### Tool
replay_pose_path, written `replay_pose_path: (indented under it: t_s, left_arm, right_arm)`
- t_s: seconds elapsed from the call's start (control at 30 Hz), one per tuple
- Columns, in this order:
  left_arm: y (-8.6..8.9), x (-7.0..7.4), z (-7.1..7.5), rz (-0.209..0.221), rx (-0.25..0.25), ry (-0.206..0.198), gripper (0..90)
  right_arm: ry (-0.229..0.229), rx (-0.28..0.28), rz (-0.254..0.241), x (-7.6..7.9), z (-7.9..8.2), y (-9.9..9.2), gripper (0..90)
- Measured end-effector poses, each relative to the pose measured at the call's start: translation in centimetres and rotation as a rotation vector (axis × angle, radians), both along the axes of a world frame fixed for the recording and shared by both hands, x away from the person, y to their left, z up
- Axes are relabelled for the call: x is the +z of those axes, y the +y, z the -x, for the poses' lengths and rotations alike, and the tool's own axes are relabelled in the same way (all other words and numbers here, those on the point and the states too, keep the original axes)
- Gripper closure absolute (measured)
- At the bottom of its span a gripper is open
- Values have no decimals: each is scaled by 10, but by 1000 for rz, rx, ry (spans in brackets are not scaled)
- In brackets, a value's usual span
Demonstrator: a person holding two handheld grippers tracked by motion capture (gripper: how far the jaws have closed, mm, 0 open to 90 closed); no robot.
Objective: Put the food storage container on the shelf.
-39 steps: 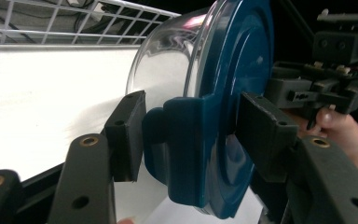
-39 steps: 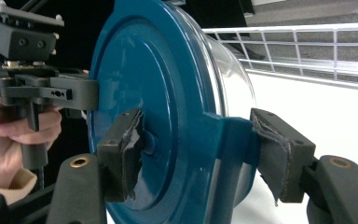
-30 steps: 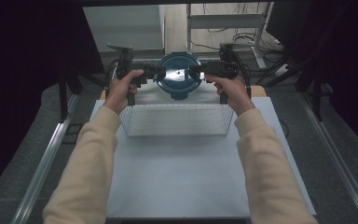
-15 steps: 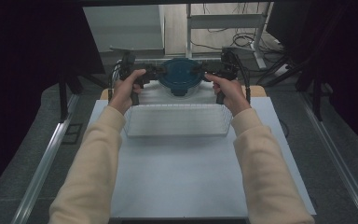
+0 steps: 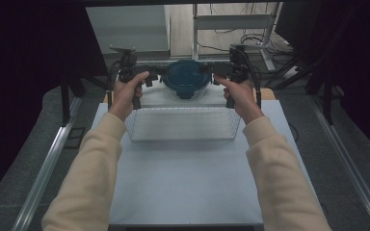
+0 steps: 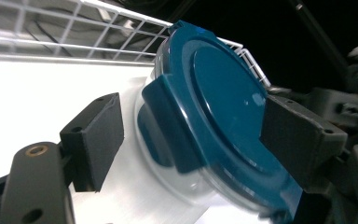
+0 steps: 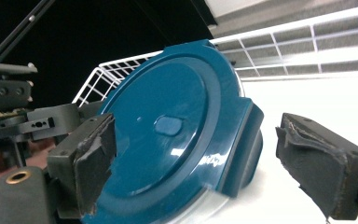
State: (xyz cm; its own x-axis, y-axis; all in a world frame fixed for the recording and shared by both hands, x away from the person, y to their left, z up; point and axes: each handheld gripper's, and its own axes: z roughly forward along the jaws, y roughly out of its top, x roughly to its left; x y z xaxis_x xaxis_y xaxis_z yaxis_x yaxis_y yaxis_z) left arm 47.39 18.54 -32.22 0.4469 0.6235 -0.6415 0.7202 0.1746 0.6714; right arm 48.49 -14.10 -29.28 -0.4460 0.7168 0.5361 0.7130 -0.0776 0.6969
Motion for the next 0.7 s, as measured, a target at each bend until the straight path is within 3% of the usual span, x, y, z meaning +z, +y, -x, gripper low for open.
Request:
replay_pose_path:
  t_s: [0.07, 0.13, 0.27, 0.33, 0.4, 0.57, 0.7]
  left_arm:
    - [3, 5, 9, -34, 2, -38, 215]
    - [4, 9, 17, -31, 5, -60, 217]
    - [7, 14, 31, -32, -6, -87, 218]
    - [8, 15, 37, -61, -9, -103, 221]
    - [8, 15, 42, -84, -14, -116, 223]
    - [13, 11, 62, -96, -15, -145, 230]
    - [16, 6, 84, -172, -17, -179, 233]
  right_arm:
    - [-31, 11, 19, 3, 6, -2, 119]
    - [-61, 27, 45, 6, 11, -3, 120]
    - [-101, 59, 55, 9, 20, -6, 123]
    - [-118, 74, 63, 9, 24, -8, 128]
    - [-134, 85, 83, 9, 28, -9, 134]
    - [-191, 121, 139, 5, 47, -12, 148]
    - [-236, 128, 148, -1, 66, -20, 165]
